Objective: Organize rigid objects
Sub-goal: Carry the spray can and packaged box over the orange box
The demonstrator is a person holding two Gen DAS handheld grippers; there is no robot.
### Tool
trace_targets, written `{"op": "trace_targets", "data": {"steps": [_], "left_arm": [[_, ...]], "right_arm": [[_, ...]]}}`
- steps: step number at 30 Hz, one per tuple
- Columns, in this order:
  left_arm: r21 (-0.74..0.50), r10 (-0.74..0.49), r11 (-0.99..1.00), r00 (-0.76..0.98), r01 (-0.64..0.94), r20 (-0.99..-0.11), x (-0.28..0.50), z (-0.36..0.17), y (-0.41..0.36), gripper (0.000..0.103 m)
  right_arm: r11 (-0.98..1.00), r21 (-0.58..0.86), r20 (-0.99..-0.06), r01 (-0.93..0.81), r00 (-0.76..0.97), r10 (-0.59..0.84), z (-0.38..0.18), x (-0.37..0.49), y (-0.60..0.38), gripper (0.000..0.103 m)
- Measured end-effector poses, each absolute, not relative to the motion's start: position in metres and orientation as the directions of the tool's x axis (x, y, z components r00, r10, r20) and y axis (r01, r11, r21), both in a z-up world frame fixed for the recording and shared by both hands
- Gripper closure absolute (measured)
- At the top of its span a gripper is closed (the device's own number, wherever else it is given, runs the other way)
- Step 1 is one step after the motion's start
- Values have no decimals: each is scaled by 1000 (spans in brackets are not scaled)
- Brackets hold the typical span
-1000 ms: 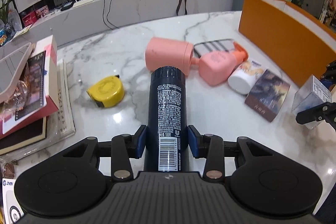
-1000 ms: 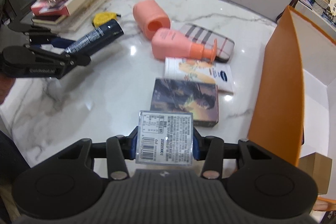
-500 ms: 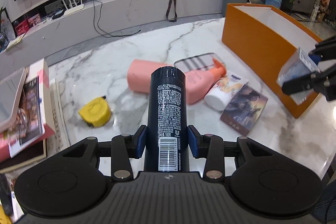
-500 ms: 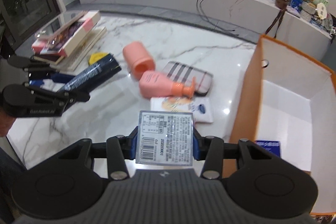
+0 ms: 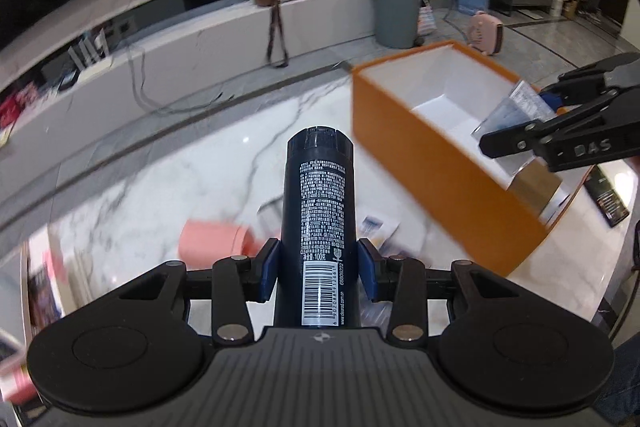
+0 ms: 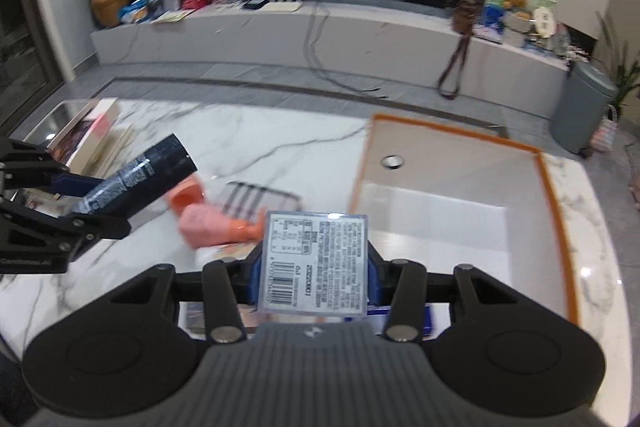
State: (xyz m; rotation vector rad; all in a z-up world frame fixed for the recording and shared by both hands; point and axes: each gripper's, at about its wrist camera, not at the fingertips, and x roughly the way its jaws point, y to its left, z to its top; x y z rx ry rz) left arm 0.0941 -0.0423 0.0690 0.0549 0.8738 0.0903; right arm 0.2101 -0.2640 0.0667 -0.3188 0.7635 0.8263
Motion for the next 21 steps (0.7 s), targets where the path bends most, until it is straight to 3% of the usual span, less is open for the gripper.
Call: {"op": "trace_targets", "data": {"steps": [17,21], "left_arm": [[15,-83,988,621,151,-779,186,74,-121,56],[-11,-118,983,578,184,-808,213,62,-132,56]], "right_arm": [[792,72,-717,-607,520,464,67,277,-325,55],[817,26,-739,-576,540,404,55,287,-326,55]]}}
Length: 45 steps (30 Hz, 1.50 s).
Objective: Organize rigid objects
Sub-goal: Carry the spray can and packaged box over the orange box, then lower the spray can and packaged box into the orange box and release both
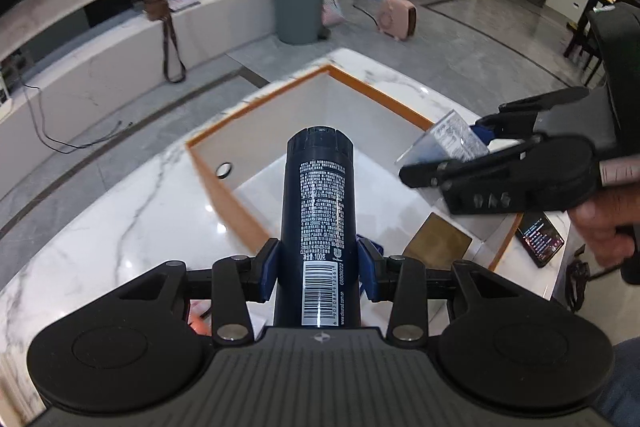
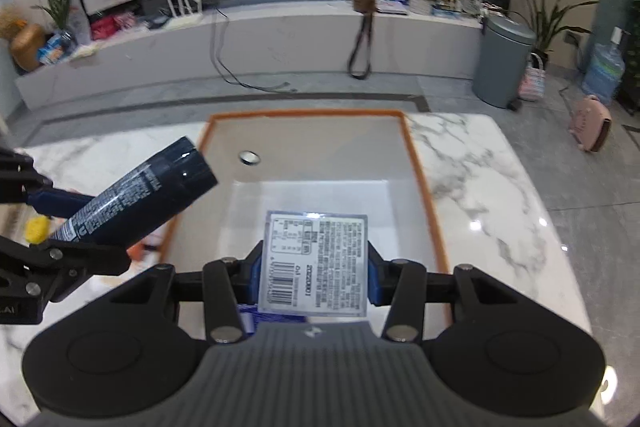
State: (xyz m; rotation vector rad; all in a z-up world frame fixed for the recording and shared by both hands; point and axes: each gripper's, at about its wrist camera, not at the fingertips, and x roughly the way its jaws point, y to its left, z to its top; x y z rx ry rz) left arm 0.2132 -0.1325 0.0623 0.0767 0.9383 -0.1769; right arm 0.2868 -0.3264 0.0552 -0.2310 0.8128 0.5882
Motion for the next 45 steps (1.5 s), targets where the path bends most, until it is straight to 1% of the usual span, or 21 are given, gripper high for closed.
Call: {"op": "trace_targets", "data": {"steps": [5,11,18,28,35,39,45], "left_arm": [[-6,-113,981,544,196,-832,247,53,-142,57],[15,-88,981,512,195,-855,276,35,-151,57],[5,-73,987,469,162,-880,289,11,-150,57],[26,-47,986,420,167,-906,302,-9,-147,57],[111,13,972,426,205,-905,302,-13,-154,57],[188,69,951,429,244,-901,300,-19,-161,57],[219,94,940,419,263,-903,302,-23,-161,57]], "right_arm": [[815,6,-768,-580,519,376,37,296,-325,55],[809,-51,-797,-586,512,321,18,308,-321,55],[782,-94,-839,-616,472,271,-8,325,-313,55],[776,-130,-845,-617,479,240,-16,335,-304,55],[757,-193,-858,-624,481,178,-26,341,-291,55],[754,-219,-862,-619,485,147,-31,344,-286,55],[749,-233,-870,-620,477,124,-37,346,-285,55]]}}
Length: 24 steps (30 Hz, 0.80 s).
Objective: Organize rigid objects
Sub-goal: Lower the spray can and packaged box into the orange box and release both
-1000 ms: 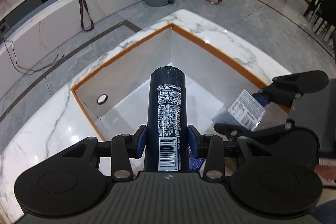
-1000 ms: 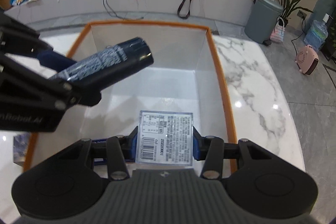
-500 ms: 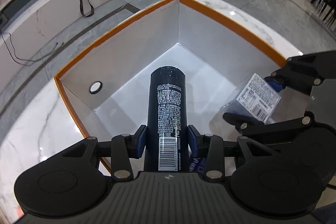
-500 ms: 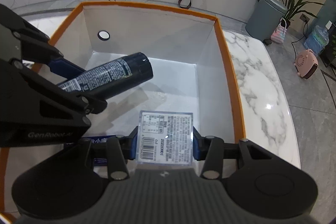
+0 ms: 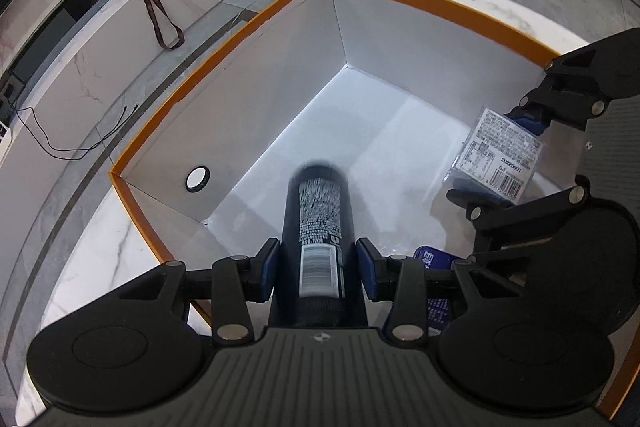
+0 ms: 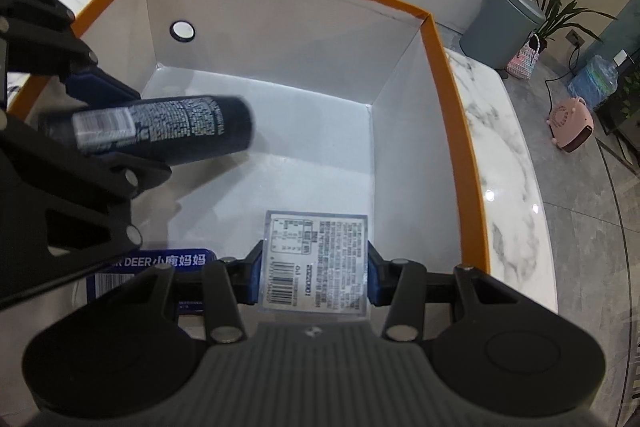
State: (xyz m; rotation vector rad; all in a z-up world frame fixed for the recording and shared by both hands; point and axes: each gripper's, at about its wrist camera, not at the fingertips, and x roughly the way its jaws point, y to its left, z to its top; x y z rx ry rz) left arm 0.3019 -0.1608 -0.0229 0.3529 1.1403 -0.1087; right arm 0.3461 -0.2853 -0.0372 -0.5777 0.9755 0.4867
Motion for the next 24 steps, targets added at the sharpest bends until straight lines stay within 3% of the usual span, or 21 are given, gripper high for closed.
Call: {"op": "trace_targets", "data": {"steps": [9,13,24], "left_arm": [[218,96,938,401,269,-911,307,-24,-161,54],[211,89,942,412,260,-907,306,-23,-160,42],[200,81,957,472,209,-878,298,-1,-150,42]], "right_arm": [[752,-224,-883,-620,455,112,-39,348,-286,56],[749,-220,-885,-625,451,116,-39,347,-287,52],[759,-201,-871,-620,467,151,-22,340,-289,41]]}}
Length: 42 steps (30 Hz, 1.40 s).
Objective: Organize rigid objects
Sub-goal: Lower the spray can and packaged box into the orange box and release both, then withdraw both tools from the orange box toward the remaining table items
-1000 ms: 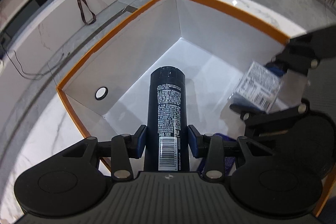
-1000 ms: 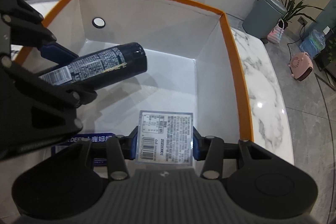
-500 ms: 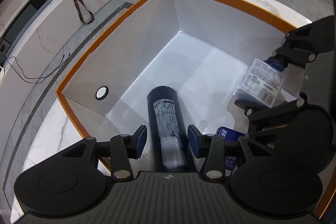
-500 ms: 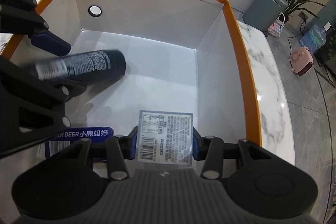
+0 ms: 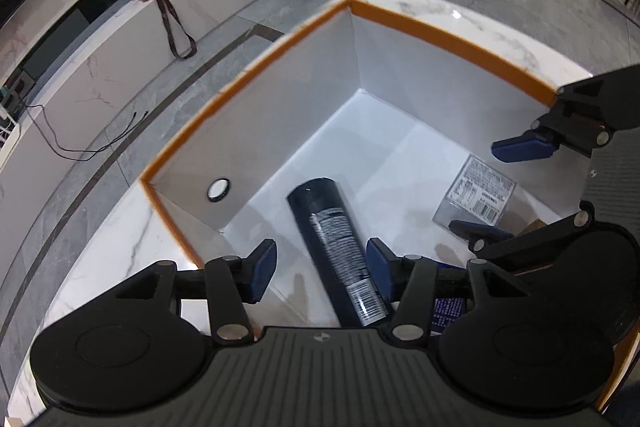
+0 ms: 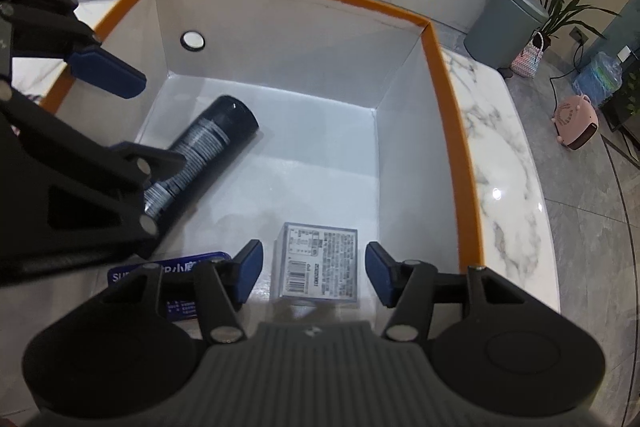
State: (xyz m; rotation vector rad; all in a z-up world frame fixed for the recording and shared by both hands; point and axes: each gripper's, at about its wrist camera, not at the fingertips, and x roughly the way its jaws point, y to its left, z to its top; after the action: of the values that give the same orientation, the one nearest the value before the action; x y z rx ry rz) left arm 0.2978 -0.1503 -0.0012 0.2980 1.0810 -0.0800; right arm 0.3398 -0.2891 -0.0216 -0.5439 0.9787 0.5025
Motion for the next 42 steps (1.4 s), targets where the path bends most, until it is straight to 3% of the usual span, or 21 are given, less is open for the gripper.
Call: {"op": "trace_targets", "data": {"steps": [23,42], "left_arm": [[159,97,986,617,46,-781,214,78,-107,37],[131,224,970,547,-205,-807,102,51,-15,32]], "right_arm": [[763,-193,-786,-617,563,256,43,291,-266,39],[612,-231,-760,-757,533,372,60,204,-196,39]]}}
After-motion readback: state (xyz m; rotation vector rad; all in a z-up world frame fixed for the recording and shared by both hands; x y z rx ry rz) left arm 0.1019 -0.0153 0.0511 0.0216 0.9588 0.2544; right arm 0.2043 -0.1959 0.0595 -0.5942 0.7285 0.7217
